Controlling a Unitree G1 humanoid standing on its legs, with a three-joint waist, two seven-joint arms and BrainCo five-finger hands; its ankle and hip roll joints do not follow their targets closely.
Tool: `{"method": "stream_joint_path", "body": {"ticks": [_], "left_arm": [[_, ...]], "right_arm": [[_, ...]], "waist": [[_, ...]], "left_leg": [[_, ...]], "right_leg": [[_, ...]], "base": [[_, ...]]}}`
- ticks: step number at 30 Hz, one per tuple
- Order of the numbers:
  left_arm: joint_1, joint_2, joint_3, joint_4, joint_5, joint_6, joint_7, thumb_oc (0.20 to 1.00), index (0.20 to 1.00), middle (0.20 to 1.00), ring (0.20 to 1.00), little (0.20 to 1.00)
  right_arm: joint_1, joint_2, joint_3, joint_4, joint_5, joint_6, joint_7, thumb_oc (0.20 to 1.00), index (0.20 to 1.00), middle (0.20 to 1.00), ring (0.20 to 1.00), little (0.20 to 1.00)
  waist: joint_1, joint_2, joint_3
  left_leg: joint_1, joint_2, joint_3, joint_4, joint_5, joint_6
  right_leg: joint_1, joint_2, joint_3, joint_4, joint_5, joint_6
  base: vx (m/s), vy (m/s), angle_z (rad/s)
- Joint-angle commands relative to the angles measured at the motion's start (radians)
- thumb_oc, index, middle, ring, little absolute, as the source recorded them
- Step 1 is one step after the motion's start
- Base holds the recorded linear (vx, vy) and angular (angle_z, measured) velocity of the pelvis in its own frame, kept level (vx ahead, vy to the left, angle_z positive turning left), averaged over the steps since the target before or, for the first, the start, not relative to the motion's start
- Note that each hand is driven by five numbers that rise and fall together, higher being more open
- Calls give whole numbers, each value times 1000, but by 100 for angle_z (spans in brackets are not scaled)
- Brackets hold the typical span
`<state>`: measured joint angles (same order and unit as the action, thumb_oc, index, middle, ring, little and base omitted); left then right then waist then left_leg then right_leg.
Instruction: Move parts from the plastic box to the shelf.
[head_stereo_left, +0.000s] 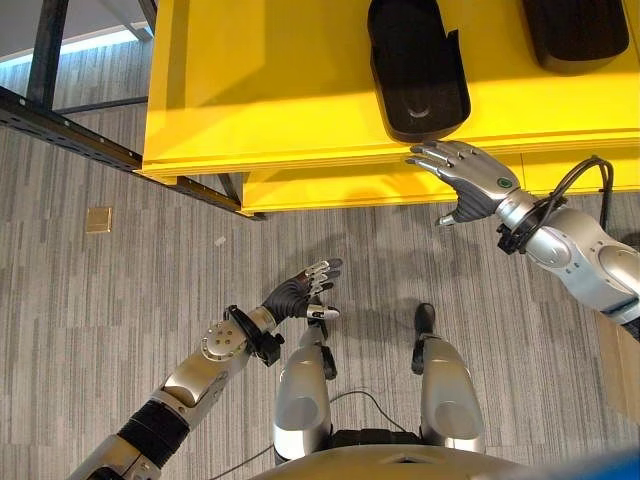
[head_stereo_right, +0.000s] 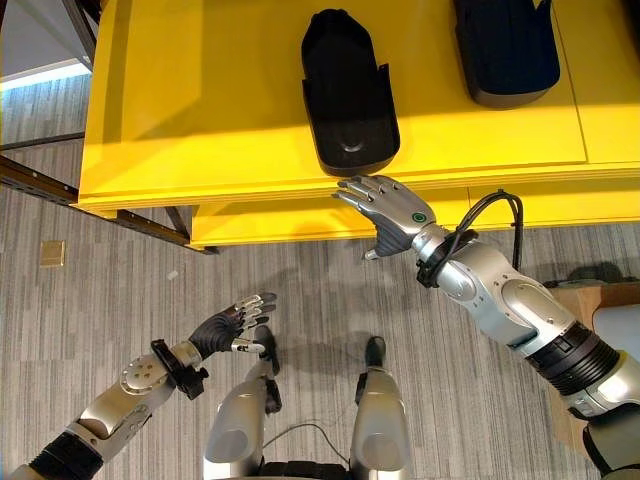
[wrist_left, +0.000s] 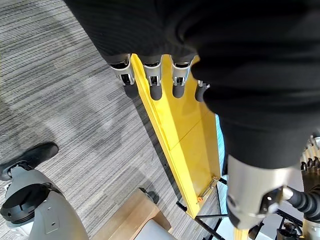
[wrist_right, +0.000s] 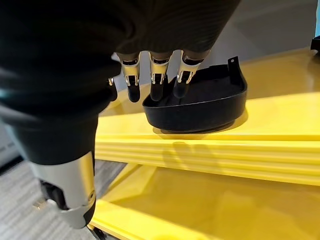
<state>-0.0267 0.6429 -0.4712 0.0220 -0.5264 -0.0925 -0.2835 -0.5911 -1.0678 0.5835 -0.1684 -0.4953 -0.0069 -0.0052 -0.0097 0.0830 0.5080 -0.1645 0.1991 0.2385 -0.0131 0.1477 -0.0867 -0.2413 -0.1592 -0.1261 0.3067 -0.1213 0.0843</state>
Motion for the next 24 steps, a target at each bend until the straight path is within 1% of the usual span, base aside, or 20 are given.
{"method": "stream_joint_path", "body": {"ticks": [1, 7, 12, 14, 19, 24], "left_arm": [[52, -6, 20, -23, 5, -42, -32, 1000, 1000, 1000, 1000, 1000], [58, -9, 22, -17, 12, -40, -42, 1000, 1000, 1000, 1000, 1000], [59, -8, 26, -21, 17, -33, -43, 1000, 1000, 1000, 1000, 1000], [62, -7, 28, -16, 23, -38, -46, 1000, 1000, 1000, 1000, 1000], [67, -3, 33, -23, 20, -33, -48, 1000, 1000, 1000, 1000, 1000], [71, -3, 34, -25, 24, -34, -46, 1000, 1000, 1000, 1000, 1000]], "right_arm": [[-72, -57, -44, -34, 9, 5, 10, 1000, 1000, 1000, 1000, 1000], [-106, -68, -28, -18, 62, 18, 65, 1000, 1000, 1000, 1000, 1000], [-132, -72, -24, -11, 74, 19, 118, 1000, 1000, 1000, 1000, 1000], [-150, -77, -12, -9, 110, 35, 153, 1000, 1000, 1000, 1000, 1000], [-160, -85, -4, -14, 81, 41, 157, 1000, 1000, 1000, 1000, 1000], [-164, -89, -18, -31, 80, 58, 130, 1000, 1000, 1000, 1000, 1000]], "waist": [[-1, -23, -14], [5, -24, -11], [10, -24, -5], [14, -25, -1], [17, -23, 9], [18, -23, 12]], "left_leg": [[5, -8, -26, 96, -126, 4], [0, -6, -28, 100, -125, 4], [-6, -5, -31, 103, -125, 3], [-11, -4, -31, 106, -124, 2], [-21, -2, -34, 111, -122, 2], [-32, -1, -36, 115, -121, 2]], "right_leg": [[-2, 47, -69, 64, -60, -31], [-9, 47, -72, 74, -63, -34], [-15, 46, -74, 80, -65, -35], [-20, 46, -76, 87, -67, -36], [-33, 45, -77, 100, -69, -38], [-47, 44, -76, 110, -71, -39]], "base": [[0, 0, 0], [0, 0, 0], [0, 0, 0], [6, -15, 1], [0, 0, 0], [0, 0, 0]]}}
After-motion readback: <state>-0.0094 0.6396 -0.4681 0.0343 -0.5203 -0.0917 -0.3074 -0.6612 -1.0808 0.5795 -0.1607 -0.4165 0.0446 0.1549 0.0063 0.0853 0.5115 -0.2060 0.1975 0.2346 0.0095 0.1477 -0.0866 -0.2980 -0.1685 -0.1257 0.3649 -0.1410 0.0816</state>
